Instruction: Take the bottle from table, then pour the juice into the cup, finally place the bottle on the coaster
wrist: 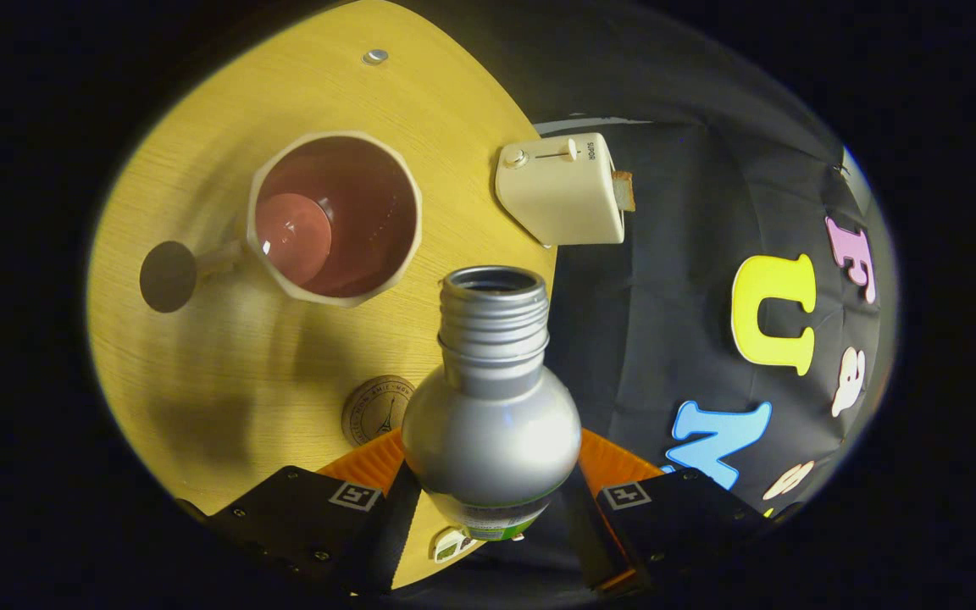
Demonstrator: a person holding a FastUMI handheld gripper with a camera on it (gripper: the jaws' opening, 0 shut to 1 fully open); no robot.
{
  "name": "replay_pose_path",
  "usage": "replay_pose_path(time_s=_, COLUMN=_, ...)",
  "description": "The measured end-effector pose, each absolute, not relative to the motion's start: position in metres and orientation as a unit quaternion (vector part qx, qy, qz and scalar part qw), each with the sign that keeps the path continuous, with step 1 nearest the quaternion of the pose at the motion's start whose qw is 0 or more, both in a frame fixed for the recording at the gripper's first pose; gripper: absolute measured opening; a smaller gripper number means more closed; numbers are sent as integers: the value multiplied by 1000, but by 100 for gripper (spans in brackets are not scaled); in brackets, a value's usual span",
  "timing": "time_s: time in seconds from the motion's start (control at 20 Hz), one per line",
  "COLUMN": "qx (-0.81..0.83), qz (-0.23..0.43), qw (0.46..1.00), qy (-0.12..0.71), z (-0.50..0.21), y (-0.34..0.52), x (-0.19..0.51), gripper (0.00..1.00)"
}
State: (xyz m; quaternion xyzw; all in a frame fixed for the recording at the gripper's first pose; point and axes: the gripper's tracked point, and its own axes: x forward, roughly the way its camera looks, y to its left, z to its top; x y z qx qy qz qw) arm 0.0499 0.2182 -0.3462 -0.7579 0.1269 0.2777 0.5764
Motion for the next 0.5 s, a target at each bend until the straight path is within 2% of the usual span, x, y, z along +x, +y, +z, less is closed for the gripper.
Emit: replay_pose_path(time_s=0.5, qx=-789, qz=287, qw=535, qy=95, z=-341, y=228, x=58, gripper=79)
